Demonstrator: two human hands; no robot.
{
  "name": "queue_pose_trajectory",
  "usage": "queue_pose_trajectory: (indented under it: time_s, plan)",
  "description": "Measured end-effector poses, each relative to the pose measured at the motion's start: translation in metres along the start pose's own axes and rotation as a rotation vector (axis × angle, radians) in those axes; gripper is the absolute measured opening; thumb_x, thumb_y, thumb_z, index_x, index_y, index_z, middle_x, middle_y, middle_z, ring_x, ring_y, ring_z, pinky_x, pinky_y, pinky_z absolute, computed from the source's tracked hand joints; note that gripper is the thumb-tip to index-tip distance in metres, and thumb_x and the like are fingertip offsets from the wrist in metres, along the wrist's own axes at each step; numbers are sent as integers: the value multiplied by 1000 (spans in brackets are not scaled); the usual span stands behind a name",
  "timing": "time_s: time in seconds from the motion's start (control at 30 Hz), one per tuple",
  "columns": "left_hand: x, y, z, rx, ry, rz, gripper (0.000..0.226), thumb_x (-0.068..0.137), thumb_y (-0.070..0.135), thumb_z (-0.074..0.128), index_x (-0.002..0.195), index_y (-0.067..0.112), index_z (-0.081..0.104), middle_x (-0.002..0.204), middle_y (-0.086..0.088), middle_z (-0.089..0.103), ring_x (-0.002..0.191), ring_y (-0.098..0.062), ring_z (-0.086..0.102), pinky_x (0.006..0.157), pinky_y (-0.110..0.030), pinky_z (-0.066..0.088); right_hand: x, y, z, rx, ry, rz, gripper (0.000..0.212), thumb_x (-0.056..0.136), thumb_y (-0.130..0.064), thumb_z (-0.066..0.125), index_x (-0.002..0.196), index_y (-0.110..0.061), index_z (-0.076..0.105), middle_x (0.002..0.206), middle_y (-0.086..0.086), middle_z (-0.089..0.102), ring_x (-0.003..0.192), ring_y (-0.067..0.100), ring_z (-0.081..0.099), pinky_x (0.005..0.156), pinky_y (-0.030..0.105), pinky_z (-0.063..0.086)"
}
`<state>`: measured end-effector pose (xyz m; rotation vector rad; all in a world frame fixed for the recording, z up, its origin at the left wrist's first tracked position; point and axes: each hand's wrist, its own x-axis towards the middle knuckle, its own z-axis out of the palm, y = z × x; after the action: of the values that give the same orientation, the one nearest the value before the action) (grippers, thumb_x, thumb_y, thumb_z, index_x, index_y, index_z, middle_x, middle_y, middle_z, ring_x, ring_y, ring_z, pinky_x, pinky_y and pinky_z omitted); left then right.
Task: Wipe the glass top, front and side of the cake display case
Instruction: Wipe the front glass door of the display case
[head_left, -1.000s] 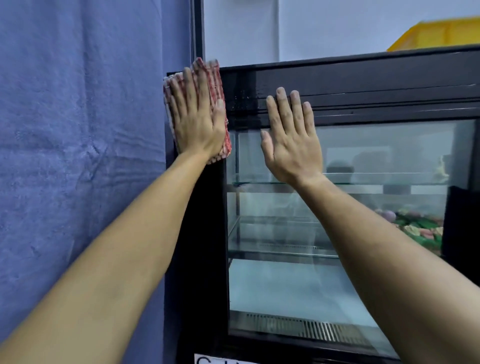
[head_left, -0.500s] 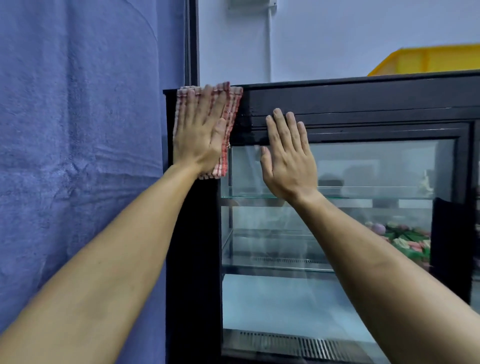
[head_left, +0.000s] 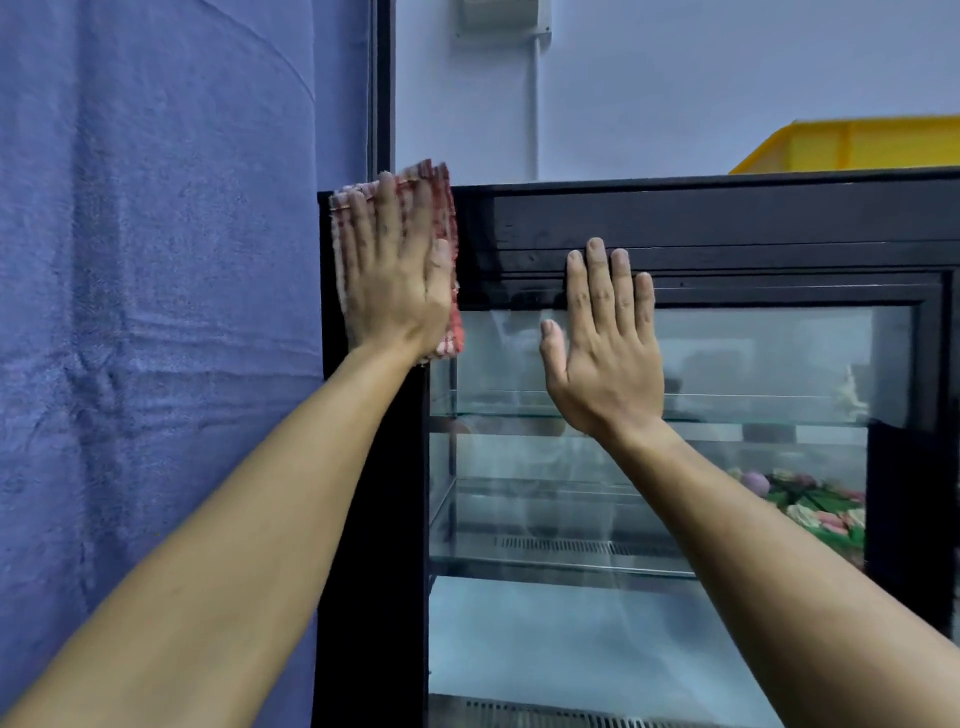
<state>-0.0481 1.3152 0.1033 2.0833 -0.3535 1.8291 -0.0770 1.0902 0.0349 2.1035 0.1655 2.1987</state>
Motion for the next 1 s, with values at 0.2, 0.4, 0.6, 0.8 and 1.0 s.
queue_pose_trajectory:
  time_s: [0.2,0.4,0.6,0.8,1.0]
  plan:
    - [-16,22,10,3,-58,356,59,110,43,25,167,27,18,175,-5,10,161,-33,2,131,-48,-2,-1,2,-1,5,-5,-10,69,107,-38,37,164,-6,18,172,15,13,160,33,7,131,47,0]
    - [-24,11,5,-32,-1,69,63,108,43,24,167,25,9,175,-10,5,161,-37,-2,130,-51,-4,-1,0,0,-6,5,-15,68,107,-38,37,164,-6,19,172,16,13,160,33,8,130,47,-1]
    - [-167,29,20,-77,-51,119,62,106,37,32,166,19,26,174,-13,9,161,-37,-1,130,-56,5,-1,1,-3,7,-26,-13,68,108,-39,33,165,-6,16,173,15,11,160,33,7,130,48,-1]
    - [-365,21,20,-63,-422,263,59,109,39,19,160,19,41,175,-11,11,157,-43,19,130,-54,-2,-1,1,-5,-9,-32,-9,68,108,-39,34,164,-6,18,172,15,13,160,34,9,130,48,1]
    - [-158,39,19,-112,-65,181,62,107,34,25,165,12,21,174,-12,15,161,-33,10,130,-55,5,-1,1,-2,-8,-26,-9,68,108,-39,35,164,-6,17,172,16,13,160,34,8,130,49,1]
